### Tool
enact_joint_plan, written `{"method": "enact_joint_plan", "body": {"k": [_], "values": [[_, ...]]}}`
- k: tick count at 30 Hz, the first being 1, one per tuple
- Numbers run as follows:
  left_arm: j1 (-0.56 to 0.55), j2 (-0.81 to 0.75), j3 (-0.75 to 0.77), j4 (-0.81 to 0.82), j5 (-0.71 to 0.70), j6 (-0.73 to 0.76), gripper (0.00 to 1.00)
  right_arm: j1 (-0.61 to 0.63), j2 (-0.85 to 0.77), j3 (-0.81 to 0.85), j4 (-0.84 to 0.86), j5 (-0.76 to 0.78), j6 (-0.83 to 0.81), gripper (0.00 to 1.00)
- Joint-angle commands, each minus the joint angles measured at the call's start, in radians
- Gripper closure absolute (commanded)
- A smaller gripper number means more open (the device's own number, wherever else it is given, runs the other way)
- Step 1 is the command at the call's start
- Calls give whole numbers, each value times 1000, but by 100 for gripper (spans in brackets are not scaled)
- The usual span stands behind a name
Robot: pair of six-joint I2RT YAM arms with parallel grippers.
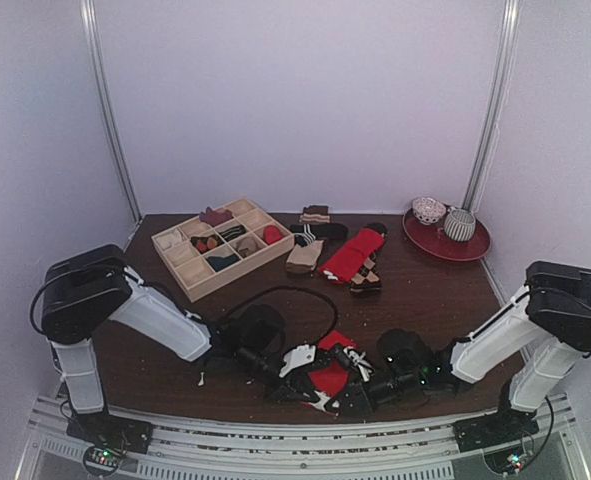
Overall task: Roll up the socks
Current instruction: Roll the sock at the center of the board.
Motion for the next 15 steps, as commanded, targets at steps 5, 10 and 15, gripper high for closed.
{"method": "enact_joint_plan", "body": {"k": [5,10,15], "values": [[63,108,-15,-297,43,-323,100,68,-362,41,-411,496,-384,68],[75,118,4,-343,67,-348,100,247,-501,4,-383,712,-648,63],[80,135,-1,-327,87,-362,100,301,-407,36,-395,717,-713,62]]}}
